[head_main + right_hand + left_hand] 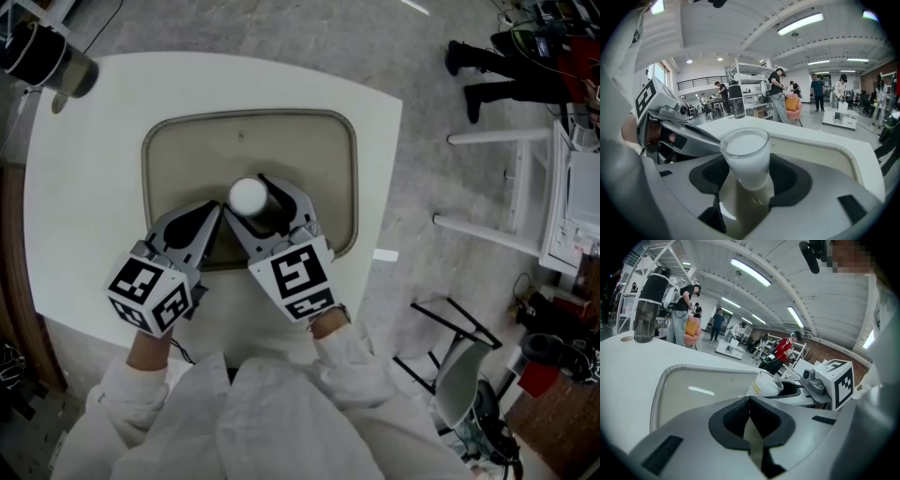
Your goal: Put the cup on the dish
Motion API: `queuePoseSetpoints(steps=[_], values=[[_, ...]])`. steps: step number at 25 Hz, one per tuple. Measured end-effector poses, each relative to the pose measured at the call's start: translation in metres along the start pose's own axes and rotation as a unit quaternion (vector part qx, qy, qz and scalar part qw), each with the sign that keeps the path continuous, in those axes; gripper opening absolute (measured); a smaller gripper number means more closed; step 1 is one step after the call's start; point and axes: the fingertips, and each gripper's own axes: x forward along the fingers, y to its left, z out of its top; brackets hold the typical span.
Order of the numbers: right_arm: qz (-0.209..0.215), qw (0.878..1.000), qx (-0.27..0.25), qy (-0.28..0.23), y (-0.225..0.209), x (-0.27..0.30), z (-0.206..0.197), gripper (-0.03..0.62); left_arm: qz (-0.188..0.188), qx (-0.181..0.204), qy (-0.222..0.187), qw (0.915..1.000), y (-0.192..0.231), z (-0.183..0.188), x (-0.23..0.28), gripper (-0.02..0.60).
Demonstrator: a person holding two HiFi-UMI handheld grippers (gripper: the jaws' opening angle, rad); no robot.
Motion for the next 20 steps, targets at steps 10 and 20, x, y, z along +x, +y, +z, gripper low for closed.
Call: queuePoseSetpoints(steps=[10, 20], values=[[-0.01, 1.0, 0.005, -0.002, -0.003, -0.003, -0.001, 0.268, 0.009, 0.0, 0.002, 1.0, -0.004, -0.002, -0.006, 0.009], [-0.011, 1.0, 0.018, 0.015, 0.002, -0.009, -0.011, 0.303, 0.027, 0.003, -0.014, 0.9995, -0.006, -0.001, -0.022, 0.009]])
